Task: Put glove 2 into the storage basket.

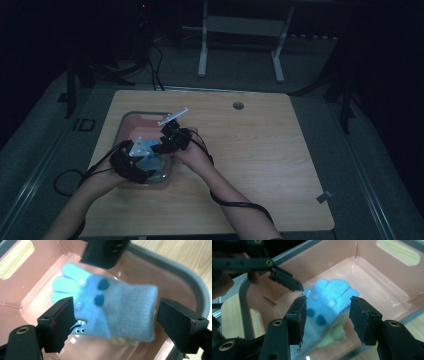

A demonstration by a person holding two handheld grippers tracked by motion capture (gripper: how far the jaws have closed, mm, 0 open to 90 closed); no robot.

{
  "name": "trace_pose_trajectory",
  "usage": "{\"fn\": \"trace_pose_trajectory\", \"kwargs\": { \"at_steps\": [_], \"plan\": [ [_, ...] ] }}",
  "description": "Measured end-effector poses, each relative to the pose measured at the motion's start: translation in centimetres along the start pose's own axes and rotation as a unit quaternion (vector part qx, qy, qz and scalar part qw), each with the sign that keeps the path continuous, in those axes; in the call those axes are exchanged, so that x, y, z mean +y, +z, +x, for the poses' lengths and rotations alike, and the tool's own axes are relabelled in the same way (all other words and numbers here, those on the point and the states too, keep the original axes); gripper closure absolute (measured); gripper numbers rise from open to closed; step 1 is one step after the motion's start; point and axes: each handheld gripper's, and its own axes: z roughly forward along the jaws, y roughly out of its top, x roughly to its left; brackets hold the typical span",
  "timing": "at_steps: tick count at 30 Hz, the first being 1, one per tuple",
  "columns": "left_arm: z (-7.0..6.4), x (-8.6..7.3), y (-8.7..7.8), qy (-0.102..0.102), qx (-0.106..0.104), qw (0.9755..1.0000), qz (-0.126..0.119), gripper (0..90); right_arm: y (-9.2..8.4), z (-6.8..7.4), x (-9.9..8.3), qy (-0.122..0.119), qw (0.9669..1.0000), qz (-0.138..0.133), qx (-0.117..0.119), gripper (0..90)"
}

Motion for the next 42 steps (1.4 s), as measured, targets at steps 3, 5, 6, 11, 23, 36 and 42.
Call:
{"fn": "trace_pose_trajectory", "kwargs": {
  "at_steps": [3, 5, 6, 11, 23, 36, 42],
  "plan": [
    [-0.1, 0.5, -0.4, -0.012, -0.001, 0.9998, -0.018, 15.2, -1.2, 0.0, -0.3, -0.003, 1.0, -0.008, 0.005, 42.2],
    [-0.3, 0.8, -0.6, -0.013, -0.007, 0.9996, -0.025, 15.1, -2.0, -0.2, -0.6, -0.005, 0.9999, -0.011, 0.006, 38.0],
    [-0.5, 1.0, -0.6, -0.013, -0.009, 0.9995, -0.027, 14.8, -2.4, -0.3, -0.9, -0.005, 0.9998, -0.015, 0.009, 35.8],
    [-1.8, 2.1, -0.7, 0.0, -0.024, 0.999, -0.037, 14.8, -4.3, -1.0, -2.1, -0.009, 0.9995, -0.026, 0.017, 27.2],
    [-4.5, 4.5, 0.2, 0.009, -0.057, 0.9957, -0.073, 13.4, -6.7, -2.5, -5.4, -0.014, 0.9995, -0.023, 0.018, 17.6],
    [-7.1, 6.6, 2.2, 0.024, -0.101, 0.9926, -0.063, 1.8, -8.6, -4.4, -8.8, -0.005, 0.9998, -0.015, 0.009, 18.0],
    [-8.4, 7.3, 3.2, 0.036, -0.117, 0.9904, -0.066, 1.9, -9.5, -5.2, -10.3, -0.01, 0.9998, -0.015, -0.004, 17.0]
  ]
}}
